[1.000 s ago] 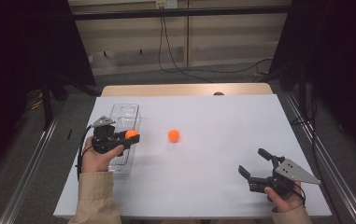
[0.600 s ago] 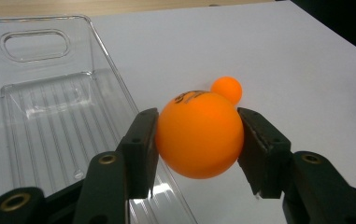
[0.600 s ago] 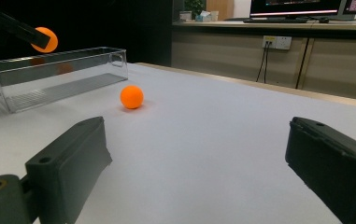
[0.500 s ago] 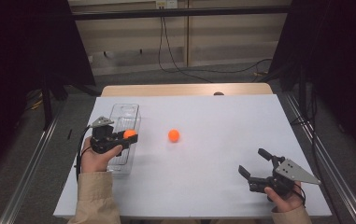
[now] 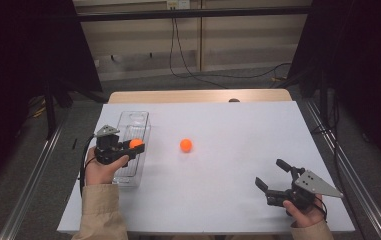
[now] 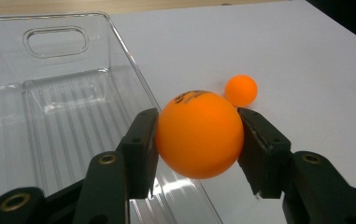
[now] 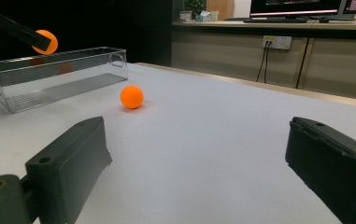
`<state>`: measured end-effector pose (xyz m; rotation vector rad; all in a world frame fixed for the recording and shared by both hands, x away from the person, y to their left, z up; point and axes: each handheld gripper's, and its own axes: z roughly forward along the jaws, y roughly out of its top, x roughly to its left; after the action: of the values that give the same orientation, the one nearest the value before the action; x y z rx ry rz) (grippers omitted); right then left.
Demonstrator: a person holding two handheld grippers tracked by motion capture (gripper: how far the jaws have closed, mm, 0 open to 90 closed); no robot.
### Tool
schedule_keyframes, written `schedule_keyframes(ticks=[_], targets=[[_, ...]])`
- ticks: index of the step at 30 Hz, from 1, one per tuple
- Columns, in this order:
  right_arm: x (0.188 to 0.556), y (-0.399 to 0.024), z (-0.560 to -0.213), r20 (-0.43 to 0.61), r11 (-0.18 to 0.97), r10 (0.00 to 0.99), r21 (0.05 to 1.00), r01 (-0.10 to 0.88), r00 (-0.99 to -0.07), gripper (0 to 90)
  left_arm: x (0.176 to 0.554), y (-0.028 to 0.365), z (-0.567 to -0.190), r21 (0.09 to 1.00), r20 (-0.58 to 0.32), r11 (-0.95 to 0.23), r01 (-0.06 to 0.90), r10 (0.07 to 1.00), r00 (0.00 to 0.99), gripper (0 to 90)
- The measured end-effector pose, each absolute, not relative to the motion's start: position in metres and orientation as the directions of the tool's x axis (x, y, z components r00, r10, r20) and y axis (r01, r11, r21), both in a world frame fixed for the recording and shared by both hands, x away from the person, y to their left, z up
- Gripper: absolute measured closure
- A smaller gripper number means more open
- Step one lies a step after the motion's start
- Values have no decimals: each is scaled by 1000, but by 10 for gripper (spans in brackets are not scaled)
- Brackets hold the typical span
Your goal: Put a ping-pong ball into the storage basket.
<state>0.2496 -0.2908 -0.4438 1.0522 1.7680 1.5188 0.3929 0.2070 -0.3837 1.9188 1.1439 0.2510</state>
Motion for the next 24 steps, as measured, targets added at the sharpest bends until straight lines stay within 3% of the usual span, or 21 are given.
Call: schedule_keyframes(ticks=[24], targets=[[250, -291, -444, 66, 43, 849, 980, 193, -525, 50, 395, 216, -389, 749, -200, -209, 628, 834, 515, 510]])
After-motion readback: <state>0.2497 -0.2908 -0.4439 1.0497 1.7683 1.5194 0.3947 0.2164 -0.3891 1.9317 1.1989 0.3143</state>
